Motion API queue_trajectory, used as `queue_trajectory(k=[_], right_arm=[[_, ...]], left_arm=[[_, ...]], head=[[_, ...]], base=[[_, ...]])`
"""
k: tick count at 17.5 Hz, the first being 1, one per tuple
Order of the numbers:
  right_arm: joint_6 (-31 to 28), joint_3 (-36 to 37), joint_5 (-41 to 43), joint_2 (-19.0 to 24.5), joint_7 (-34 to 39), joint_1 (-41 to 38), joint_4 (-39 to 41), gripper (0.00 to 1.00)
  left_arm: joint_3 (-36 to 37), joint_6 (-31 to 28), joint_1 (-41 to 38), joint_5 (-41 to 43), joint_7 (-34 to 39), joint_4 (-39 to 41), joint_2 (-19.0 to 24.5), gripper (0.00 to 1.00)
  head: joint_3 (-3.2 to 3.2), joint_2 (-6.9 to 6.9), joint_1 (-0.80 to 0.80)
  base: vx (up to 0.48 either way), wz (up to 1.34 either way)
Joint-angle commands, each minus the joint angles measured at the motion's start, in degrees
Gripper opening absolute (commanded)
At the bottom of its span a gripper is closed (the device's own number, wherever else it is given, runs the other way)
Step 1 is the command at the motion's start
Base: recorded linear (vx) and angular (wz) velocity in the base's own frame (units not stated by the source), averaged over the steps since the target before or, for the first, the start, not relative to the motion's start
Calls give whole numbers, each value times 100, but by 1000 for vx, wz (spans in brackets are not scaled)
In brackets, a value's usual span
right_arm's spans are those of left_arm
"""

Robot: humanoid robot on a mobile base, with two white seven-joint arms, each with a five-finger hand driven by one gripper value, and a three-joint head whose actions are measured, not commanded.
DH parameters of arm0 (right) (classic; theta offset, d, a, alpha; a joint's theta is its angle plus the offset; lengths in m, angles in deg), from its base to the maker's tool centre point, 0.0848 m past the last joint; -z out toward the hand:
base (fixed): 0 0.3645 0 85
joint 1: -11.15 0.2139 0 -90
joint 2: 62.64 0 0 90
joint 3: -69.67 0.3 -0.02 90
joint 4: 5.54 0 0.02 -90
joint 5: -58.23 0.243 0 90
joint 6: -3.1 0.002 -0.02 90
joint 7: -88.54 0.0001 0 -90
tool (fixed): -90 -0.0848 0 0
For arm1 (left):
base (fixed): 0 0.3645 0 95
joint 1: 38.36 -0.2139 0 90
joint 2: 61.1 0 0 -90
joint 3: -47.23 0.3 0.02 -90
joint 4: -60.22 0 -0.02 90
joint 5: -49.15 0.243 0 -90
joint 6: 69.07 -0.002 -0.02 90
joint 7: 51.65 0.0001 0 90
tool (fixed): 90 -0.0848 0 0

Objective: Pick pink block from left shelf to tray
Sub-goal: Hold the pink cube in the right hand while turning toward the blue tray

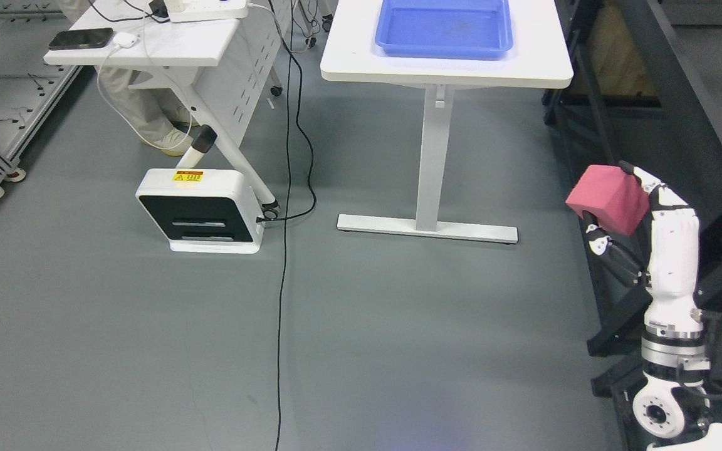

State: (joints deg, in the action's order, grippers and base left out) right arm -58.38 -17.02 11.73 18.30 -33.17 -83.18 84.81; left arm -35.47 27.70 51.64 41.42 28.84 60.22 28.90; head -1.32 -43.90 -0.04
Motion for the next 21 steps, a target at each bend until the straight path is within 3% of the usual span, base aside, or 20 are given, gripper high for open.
queue_trajectory(k=[1, 21], right_arm=[[4, -6, 0, 26, -2, -16, 1, 4], [259, -6, 0, 70, -20, -112, 18, 4]], left_arm=[[0, 0, -114, 0, 1, 100, 100, 100], [0, 0, -114, 0, 1, 100, 100, 100]], head=[[0, 0, 0], [0, 0, 0]], base=[[168, 197], [229, -12]])
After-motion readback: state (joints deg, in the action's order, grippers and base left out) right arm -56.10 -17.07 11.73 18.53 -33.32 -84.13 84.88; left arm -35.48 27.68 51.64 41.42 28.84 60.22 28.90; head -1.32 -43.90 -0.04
